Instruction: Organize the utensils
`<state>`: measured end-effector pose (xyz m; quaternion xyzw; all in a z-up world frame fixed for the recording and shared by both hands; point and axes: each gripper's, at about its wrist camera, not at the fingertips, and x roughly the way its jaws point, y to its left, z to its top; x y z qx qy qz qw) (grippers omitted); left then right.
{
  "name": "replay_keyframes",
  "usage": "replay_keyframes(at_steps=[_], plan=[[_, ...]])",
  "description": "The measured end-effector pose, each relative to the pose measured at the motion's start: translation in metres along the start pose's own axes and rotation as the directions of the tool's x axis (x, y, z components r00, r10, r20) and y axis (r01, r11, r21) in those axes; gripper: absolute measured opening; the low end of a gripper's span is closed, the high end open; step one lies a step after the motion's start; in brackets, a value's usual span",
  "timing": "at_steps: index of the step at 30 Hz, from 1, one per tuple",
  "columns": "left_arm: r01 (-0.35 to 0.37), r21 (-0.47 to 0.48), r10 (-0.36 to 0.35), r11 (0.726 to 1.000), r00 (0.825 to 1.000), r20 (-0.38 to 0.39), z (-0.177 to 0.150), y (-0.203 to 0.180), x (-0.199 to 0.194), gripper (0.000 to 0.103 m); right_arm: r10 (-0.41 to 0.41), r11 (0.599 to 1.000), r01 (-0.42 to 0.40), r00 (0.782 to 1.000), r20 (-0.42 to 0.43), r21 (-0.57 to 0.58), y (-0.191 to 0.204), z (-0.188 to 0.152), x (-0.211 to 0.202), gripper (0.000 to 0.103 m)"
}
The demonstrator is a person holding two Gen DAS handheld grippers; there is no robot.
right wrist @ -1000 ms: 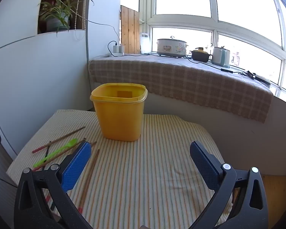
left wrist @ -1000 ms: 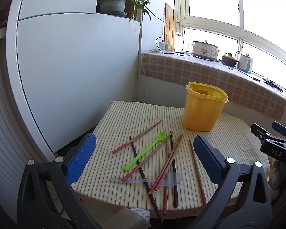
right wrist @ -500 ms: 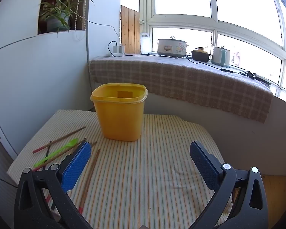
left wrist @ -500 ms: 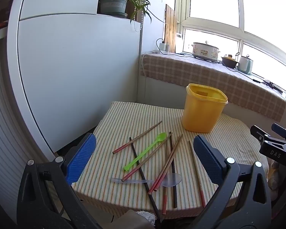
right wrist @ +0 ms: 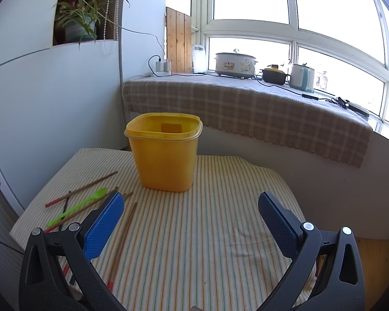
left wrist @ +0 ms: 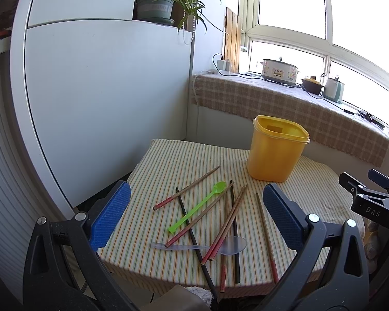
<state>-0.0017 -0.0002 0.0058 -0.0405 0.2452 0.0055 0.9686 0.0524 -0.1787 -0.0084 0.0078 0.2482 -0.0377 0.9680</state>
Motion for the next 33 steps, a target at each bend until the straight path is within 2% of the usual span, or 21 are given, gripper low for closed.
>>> replay_keyframes(at_steps=[33], plan=[[0.002,-0.005,-0.002,1.000,1.000,0.004,0.0041,-0.0023,-0.0024,0.103,0.007,1.000,-0.007,1.000,-0.002,-0.001,0.0013,0.0000,-0.0022,0.102]])
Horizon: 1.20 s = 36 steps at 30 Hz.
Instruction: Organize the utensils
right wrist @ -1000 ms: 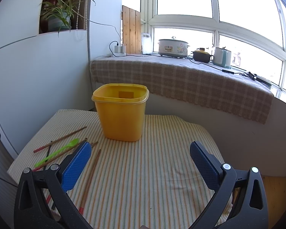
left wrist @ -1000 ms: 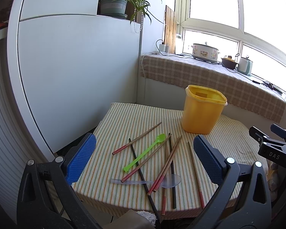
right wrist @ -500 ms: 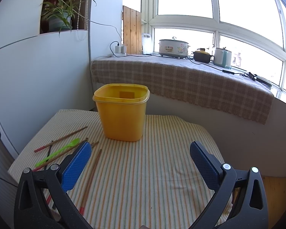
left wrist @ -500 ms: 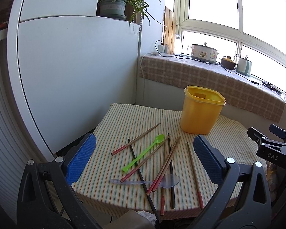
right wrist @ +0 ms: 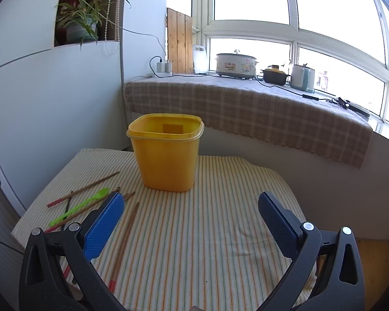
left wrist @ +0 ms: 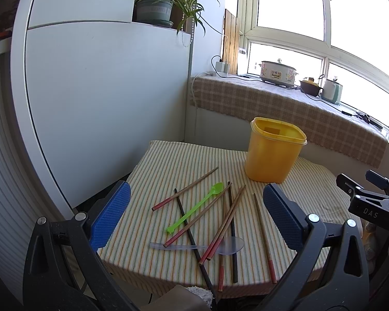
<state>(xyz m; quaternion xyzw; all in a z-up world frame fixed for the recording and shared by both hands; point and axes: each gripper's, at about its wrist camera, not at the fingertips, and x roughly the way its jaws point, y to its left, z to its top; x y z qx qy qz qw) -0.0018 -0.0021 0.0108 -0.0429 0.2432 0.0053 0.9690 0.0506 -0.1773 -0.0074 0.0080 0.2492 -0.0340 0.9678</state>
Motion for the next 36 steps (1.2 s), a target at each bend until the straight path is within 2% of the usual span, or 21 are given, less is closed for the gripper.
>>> replay_keyframes(at_steps=[30,36], plan=[[0.002,-0.005,-0.002,1.000,1.000,0.002,0.0008,-0.0002,-0.0018,0.103,0.011,1.000,-0.011,1.000,-0.017,0.007,-0.0008,0.0007,0.0034,0.102],[-0.021,-0.001,0.021,1.000,1.000,-0.006,0.0009,0.0049,0.0007,0.103,0.016,1.000,-0.016,0.999,-0.033,0.006,0.0004,-0.0013,0.0089,0.102]])
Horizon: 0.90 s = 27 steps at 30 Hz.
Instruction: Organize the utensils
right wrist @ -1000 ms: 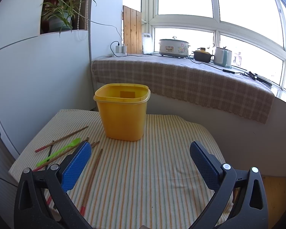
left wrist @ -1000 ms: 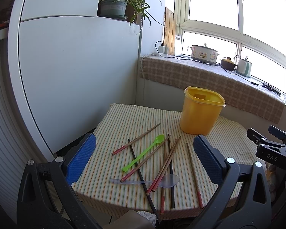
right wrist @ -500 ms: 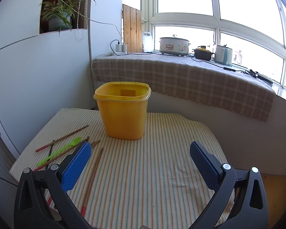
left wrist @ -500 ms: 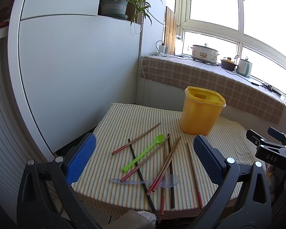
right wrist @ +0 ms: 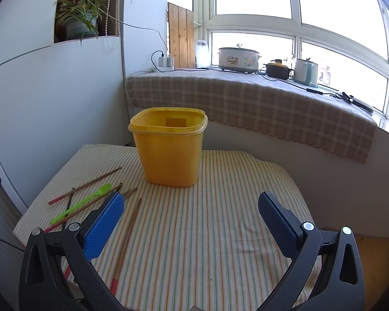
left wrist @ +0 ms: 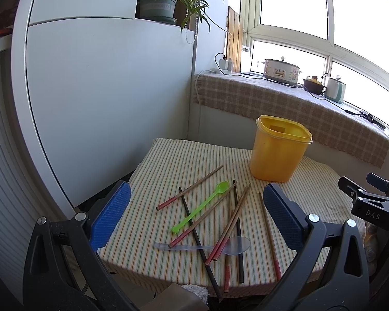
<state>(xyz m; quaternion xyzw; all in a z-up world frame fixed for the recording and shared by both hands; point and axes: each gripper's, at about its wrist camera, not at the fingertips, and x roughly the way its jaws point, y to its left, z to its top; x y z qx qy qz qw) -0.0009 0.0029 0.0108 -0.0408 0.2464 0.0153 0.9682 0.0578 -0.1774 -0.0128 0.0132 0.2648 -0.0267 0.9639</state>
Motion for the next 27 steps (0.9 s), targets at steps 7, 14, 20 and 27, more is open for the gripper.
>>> replay_keyframes(at_steps=[7,14,20,27], plan=[[-0.033,0.035,0.033,0.999,0.999,-0.016,-0.003,0.014,0.011,0.103,0.025,1.000,-0.026,0.999,-0.043,-0.009,0.003,-0.002,0.008,0.102],[-0.008,0.091,0.015,0.996,0.997,-0.076,-0.003,0.028,0.032,0.103,0.105,0.994,-0.104,0.987,-0.123,0.012,0.003,-0.008,0.025,0.102],[0.111,0.070,-0.098,0.991,0.981,-0.167,-0.008,0.044,0.061,0.099,0.153,0.988,-0.146,0.970,-0.187,0.050,0.003,-0.014,0.041,0.094],[0.172,0.070,-0.148,0.983,0.953,-0.263,-0.016,0.048,0.085,0.074,0.233,0.972,-0.226,0.928,-0.290,0.059,0.015,-0.020,0.060,0.085]])
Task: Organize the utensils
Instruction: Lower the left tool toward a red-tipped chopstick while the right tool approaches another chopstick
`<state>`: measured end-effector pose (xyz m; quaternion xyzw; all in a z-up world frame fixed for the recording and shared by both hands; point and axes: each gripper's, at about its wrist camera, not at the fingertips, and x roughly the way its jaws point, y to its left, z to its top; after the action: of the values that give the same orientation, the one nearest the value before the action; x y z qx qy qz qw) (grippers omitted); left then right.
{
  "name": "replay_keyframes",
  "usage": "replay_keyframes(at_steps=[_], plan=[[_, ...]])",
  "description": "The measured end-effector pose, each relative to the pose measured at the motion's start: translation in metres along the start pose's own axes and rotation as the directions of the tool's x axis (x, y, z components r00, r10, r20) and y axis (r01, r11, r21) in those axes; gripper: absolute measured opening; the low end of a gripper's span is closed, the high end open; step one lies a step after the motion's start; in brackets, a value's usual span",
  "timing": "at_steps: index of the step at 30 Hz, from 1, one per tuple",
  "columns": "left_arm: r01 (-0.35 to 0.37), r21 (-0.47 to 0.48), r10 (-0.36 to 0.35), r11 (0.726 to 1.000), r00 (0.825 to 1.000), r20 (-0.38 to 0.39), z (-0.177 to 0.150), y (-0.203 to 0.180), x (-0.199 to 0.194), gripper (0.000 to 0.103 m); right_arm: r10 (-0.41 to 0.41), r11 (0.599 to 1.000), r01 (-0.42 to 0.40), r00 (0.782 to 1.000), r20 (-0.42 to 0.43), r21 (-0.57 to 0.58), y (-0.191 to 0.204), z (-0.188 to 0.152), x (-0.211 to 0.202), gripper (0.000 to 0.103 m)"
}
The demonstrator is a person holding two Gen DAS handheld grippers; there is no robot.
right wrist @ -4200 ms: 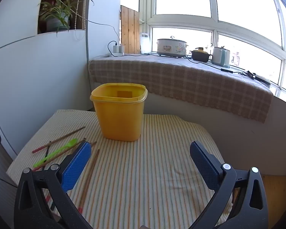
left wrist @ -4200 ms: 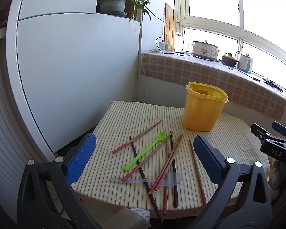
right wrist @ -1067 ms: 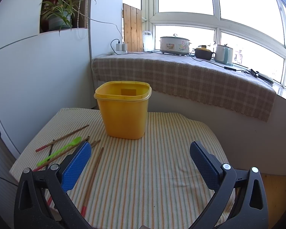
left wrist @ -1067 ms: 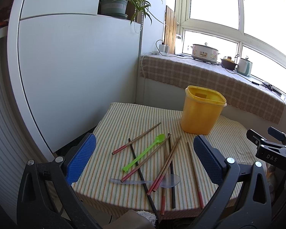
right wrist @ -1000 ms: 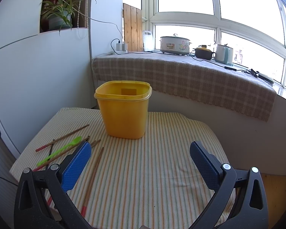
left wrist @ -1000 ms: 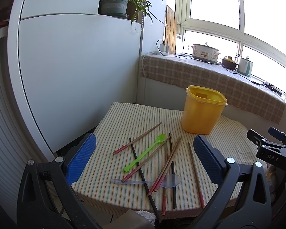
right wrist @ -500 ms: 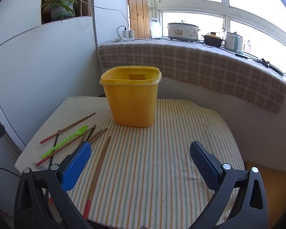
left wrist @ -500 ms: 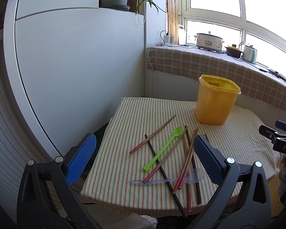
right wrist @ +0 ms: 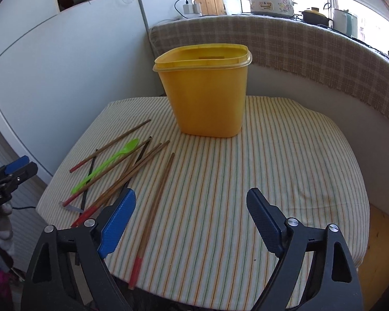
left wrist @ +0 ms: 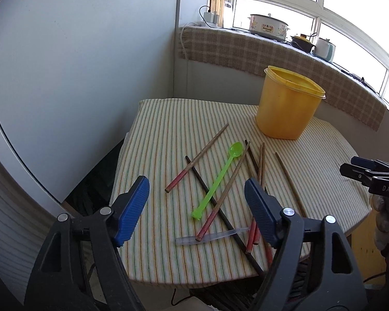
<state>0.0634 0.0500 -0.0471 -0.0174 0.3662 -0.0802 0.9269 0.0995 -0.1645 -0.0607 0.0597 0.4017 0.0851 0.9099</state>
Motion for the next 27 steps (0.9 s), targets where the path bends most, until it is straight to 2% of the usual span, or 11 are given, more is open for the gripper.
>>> replay_keyframes(at_steps=[5,7,10,13,17,21,26,27], plan=[[0.040,0.046,-0.038,0.998,0.998,-0.046,0.004,-0.004,0.010,0.061,0.075,0.997,-0.073,0.991,-0.110,0.016,0.004,0.003,0.020,0.081],[0.055,0.069,-0.050,0.996,0.996,-0.069,0.006,-0.007,0.014,0.060,0.089,0.996,-0.087,0.986,-0.141,0.020,0.006,0.004,0.027,0.080],[0.075,0.116,-0.065,0.990,0.994,-0.093,0.009,-0.014,0.017,0.060,0.091,0.996,-0.089,0.978,-0.189,0.019,0.010,0.005,0.039,0.067],[0.090,0.130,-0.074,0.987,0.990,-0.120,0.014,-0.016,0.023,0.060,0.113,0.993,-0.103,0.963,-0.246,0.051,0.009,0.004,0.054,0.060],[0.068,0.153,-0.045,0.986,0.988,-0.151,0.023,-0.013,0.036,0.060,0.132,0.990,-0.112,0.940,-0.313,0.080,0.008,0.003,0.070,0.049],[0.091,0.166,-0.051,0.982,0.972,-0.231,0.033,-0.007,0.057,0.060,0.134,0.990,-0.111,0.925,-0.356,0.084,0.010,0.003,0.080,0.044],[0.113,0.171,-0.053,0.979,0.946,-0.321,0.052,-0.002,0.088,0.060,0.121,0.992,-0.098,0.919,-0.374,0.079,0.012,0.006,0.084,0.040],[0.124,0.166,-0.062,0.978,0.940,-0.335,0.057,-0.002,0.093,0.057,0.120,0.992,-0.097,0.918,-0.377,0.080,0.012,0.006,0.083,0.040]])
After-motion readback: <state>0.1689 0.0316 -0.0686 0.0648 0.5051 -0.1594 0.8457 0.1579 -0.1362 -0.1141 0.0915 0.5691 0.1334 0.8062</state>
